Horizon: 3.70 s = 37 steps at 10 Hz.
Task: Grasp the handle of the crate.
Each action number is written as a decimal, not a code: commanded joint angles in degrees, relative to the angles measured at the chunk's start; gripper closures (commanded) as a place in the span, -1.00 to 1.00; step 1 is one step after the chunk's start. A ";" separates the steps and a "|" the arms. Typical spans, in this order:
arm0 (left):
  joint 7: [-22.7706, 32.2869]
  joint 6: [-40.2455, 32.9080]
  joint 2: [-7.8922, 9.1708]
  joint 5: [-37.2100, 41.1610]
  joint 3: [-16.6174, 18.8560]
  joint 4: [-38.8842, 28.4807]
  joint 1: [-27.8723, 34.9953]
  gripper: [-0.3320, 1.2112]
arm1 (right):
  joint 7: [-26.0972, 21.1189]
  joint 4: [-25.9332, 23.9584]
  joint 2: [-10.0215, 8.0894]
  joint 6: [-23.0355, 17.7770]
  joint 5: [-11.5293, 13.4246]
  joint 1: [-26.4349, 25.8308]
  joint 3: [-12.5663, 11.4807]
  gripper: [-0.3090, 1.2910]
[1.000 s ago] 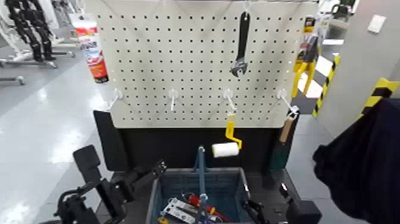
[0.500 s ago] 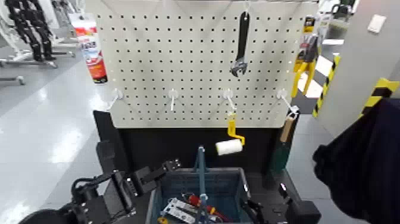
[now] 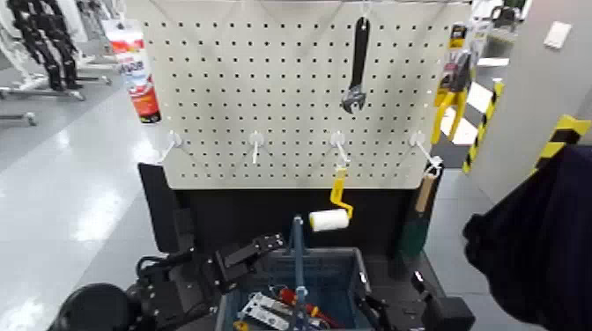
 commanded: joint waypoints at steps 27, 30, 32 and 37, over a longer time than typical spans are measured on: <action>14.14 -2.59 -0.28 27.24 -2.30 -15.72 11.40 0.96 | -0.81 0.84 0.09 -1.19 -0.10 0.02 -0.07 -0.44; 14.14 -2.59 -1.16 27.68 -1.24 -15.28 13.07 0.96 | -0.81 0.75 0.09 -1.02 -0.01 0.02 -0.07 -0.44; 14.05 -2.59 -1.51 27.68 -0.72 -15.19 13.69 0.96 | -0.81 0.75 0.09 -1.02 0.34 0.02 -0.07 -0.43; 13.79 -2.50 -1.51 27.68 -0.72 -14.92 13.69 0.96 | -1.25 0.40 0.09 -1.02 1.40 0.11 0.02 -0.43</action>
